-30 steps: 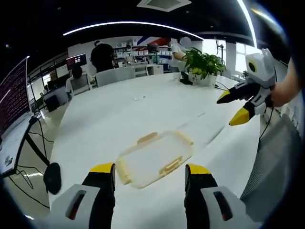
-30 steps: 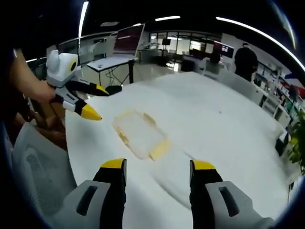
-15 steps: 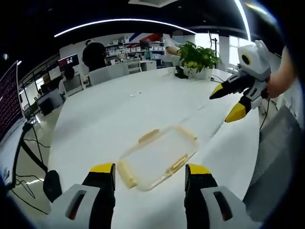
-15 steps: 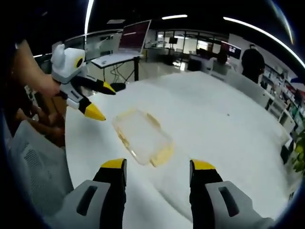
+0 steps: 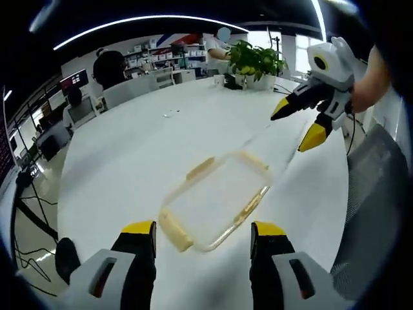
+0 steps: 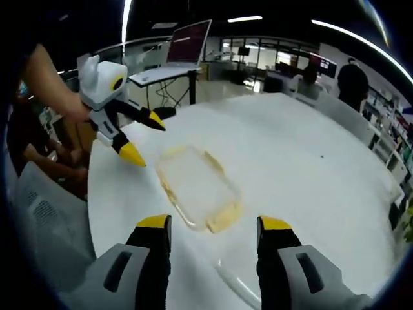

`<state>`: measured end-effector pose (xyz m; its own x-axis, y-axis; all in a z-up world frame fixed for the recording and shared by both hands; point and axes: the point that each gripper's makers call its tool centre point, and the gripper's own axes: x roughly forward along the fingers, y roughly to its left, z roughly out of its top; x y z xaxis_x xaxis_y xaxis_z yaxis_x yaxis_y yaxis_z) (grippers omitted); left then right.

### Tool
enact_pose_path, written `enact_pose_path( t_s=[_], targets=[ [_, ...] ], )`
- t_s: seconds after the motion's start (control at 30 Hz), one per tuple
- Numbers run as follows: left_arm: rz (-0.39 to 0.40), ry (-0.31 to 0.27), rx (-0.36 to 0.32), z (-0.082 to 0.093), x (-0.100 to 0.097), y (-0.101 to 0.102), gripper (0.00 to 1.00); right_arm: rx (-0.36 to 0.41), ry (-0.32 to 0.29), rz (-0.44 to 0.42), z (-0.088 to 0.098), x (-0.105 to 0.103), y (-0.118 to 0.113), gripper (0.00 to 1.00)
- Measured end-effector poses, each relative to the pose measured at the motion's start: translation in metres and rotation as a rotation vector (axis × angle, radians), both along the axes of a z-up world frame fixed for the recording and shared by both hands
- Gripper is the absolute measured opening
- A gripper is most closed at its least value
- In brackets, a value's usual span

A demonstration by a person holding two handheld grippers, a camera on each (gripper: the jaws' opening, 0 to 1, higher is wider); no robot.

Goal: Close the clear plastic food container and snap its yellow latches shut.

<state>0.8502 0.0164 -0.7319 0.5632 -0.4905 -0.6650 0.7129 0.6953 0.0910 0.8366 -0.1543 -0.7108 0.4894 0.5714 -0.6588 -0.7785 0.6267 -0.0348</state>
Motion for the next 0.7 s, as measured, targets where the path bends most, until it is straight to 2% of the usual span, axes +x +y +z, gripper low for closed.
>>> enact_pose_path(
  t_s=[0.27, 0.53, 0.7],
  targets=[
    [-0.042, 0.037, 0.012, -0.005, 0.005, 0.002, 0.54, -0.020, 0.007, 0.060, -0.007, 0.004, 0.009, 0.50],
    [-0.076, 0.077, 0.031, -0.012, 0.014, 0.008, 0.55, -0.035, 0.042, 0.108, -0.017, 0.010, 0.015, 0.50],
    [-0.136, 0.086, 0.057, -0.016, 0.015, 0.005, 0.55, -0.047, 0.050, 0.131, -0.021, 0.012, 0.016, 0.50]
  ],
)
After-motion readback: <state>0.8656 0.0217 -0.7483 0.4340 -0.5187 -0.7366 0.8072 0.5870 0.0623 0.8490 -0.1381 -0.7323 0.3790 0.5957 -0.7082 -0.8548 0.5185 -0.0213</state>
